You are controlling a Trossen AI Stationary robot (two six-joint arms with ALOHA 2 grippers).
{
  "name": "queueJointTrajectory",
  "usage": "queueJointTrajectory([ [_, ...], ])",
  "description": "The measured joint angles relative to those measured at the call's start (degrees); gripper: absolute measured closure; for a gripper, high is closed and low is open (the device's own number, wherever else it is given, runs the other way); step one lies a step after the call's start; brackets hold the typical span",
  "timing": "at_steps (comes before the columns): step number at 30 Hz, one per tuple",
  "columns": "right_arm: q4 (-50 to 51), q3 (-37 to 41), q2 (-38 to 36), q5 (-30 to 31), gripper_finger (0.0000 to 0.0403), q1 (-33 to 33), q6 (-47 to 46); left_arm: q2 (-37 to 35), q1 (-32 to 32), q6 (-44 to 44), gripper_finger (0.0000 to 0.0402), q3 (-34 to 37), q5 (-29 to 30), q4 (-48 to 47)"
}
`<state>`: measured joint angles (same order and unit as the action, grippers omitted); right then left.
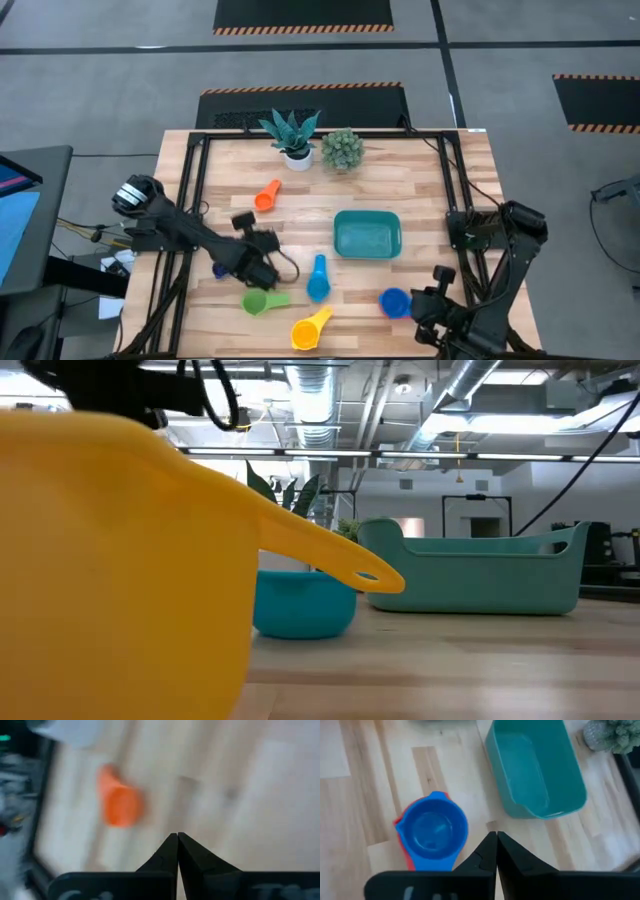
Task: Nest measuring cups in basket
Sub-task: Prepare the measuring cups
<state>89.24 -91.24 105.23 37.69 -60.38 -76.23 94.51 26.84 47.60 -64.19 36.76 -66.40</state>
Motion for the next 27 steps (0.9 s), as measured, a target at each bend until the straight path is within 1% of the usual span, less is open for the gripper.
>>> queueJointTrajectory([
  [3, 0.04, 0.38, 0.01, 0.02, 0.038, -0.89, -1.99, -2.52, -6.03, -0.88, 0.0401, 2.54, 3.09, -1.85],
  [6, -0.07, 0.39, 0.02, 0.04, 0.0387, -1.31, -2.93, -5.95, -15.24, -7.25, 0.0401, 6.45, 3.9, 1.84],
  [8, -0.26, 0.39, 0.02, 0.04, 0.0389, -1.61, -2.99, -8.26, -21.96, -12.34, 0.0401, 9.59, 1.32, 5.34],
  [11, -0.15, 0.39, 0.01, 0.04, 0.0385, -1.84, -2.99, -12.35, -31.01, -19.74, 0.0401, 13.31, -1.55, 12.97],
  [13, -0.18, 0.39, 0.02, 0.04, 0.0379, -1.88, -2.92, -14.49, -36.43, -22.89, 0.0401, 15.18, -4.05, 17.46],
  [15, 0.02, 0.39, 0.02, 0.04, 0.0374, -1.88, -2.9, -15.58, -40.74, -25.07, 0.0401, 15.87, -5.27, 20.58],
  [17, 0.01, 0.39, 0.02, 0.04, 0.0373, -1.88, -2.86, -15.43, -43.66, -26.25, 0.0401, 15.91, -5.27, 21.32],
  [19, 0.13, 0.39, 0.02, 0.02, 0.0374, -1.88, -2.86, -13.61, -45.23, -26.84, 0.0401, 15.96, -5.34, 22.05],
  [24, 0.13, 0.39, 0.02, 0.01, 0.0383, -1.88, -2.82, -5.74, -45.6, -26.64, 0.0401, 15.98, -6.13, 23.96],
  [26, 0.16, 0.39, 0.02, 0.0, 0.0385, -1.88, -2.7, -2.89, -45.59, -25.87, 0.0401, 15.98, -7.91, 23.84],
  [27, 0.11, 0.39, 0.02, 0.0, 0.0385, -1.88, -2.31, -1.8, -45.45, -25.84, 0.0401, 15.97, -10.02, 24.14],
])
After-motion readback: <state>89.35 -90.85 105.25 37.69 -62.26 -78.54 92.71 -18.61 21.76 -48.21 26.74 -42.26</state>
